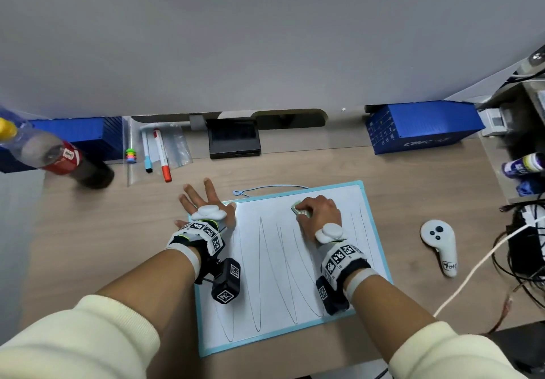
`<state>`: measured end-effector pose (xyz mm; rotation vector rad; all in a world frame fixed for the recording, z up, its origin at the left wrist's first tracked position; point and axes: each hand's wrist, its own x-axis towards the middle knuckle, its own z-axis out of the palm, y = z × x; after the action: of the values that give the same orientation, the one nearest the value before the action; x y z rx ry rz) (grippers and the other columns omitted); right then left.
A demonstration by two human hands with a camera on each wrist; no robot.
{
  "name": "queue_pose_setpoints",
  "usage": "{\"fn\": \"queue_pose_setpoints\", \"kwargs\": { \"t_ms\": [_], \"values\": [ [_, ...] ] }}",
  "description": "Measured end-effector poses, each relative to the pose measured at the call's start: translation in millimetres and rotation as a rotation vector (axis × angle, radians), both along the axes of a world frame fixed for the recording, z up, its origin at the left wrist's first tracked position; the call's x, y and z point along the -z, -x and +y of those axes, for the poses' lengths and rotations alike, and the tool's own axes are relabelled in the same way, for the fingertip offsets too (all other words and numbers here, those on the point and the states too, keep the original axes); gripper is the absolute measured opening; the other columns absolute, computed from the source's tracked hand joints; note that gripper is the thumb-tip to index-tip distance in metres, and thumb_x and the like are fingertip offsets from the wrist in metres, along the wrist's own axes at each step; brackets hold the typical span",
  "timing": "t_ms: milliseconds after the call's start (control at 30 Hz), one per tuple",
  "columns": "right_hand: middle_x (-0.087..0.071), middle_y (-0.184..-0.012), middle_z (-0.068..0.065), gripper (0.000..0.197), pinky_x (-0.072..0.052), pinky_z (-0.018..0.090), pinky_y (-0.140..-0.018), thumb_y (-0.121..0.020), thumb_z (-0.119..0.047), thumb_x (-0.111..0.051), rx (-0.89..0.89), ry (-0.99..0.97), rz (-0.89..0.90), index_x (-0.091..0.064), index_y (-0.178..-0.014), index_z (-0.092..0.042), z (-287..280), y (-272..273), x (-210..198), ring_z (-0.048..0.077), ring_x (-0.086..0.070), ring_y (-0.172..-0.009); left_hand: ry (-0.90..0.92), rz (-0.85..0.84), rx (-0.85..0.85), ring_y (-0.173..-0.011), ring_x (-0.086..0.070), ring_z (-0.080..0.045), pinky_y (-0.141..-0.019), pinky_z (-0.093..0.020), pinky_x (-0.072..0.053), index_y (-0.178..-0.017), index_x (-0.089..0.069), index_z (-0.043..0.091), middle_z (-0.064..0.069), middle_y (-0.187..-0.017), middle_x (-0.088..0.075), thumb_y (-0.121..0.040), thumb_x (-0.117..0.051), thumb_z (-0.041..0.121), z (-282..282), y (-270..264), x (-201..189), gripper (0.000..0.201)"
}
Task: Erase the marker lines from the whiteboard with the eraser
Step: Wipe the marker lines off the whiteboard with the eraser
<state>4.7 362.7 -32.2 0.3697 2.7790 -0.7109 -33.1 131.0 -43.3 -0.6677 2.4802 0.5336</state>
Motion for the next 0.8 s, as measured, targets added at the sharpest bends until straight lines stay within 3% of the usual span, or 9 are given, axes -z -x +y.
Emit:
{"fn": "queue_pose_setpoints", "kwargs": {
  "t_ms": [100, 267, 433, 700, 800],
  "values": [
    [-0.064, -0.093, 0.002, 0.017, -0.044, 0.034, -0.075, -0.075, -0.021, -0.068, -0.054, 0.06, -0.001, -0.071, -0.09, -0.029, -28, -2, 2, 0.025, -0.052, -0.092, 0.01, -0.018, 0.054, -0.15, 0.009, -0.029, -0.112, -0.064, -0.01, -0.155, -0.001, 0.039, -0.006, -0.164, 0.013, -0.091, -0.046, 0.057, -10, -5, -6, 0.081],
    [-0.063, -0.094, 0.0, 0.019, -0.034, 0.03, -0.071, -0.076, -0.024, -0.065, -0.237, 0.028, -0.028, -0.07, -0.092, -0.032, -62, -6, 7, 0.024, -0.051, -0.093, 0.022, 0.061, 0.061, -0.145, -0.008, -0.027, -0.112, -0.058, -0.014, -0.153, -0.017, 0.039, -0.006, -0.161, -0.004, -0.087, -0.051, 0.054, -32, -8, -1, 0.076],
    [-0.063, -0.091, 0.002, 0.019, -0.037, 0.029, -0.07, -0.075, -0.02, -0.067, -0.071, 0.014, 0.018, -0.071, -0.089, -0.032, -49, 5, 0, 0.026, -0.053, -0.091, 0.11, -0.026, -0.142, -0.149, 0.006, -0.033, -0.115, -0.058, -0.016, -0.156, -0.003, 0.035, -0.009, -0.163, 0.013, -0.088, -0.054, 0.058, -71, -20, -6, 0.088],
    [-0.064, -0.089, 0.003, 0.019, -0.032, 0.028, -0.069, -0.073, -0.02, -0.069, -0.347, 0.074, -0.011, -0.074, -0.089, -0.029, -111, -16, 7, 0.027, -0.053, -0.09, 0.068, -0.055, -0.084, -0.148, 0.012, -0.036, -0.112, -0.065, -0.014, -0.155, 0.007, 0.036, -0.011, -0.161, 0.02, -0.084, -0.048, 0.069, -98, -34, 4, 0.096],
    [-0.064, -0.091, 0.003, 0.018, -0.036, 0.03, -0.069, -0.075, -0.023, -0.067, -0.288, 0.03, -0.001, -0.073, -0.09, -0.031, -105, -4, 3, 0.028, -0.053, -0.091, 0.05, -0.043, -0.076, -0.148, 0.011, -0.036, -0.113, -0.065, -0.012, -0.155, 0.007, 0.036, -0.011, -0.161, 0.02, -0.084, -0.048, 0.07, -101, -37, 4, 0.095]
  ]
}}
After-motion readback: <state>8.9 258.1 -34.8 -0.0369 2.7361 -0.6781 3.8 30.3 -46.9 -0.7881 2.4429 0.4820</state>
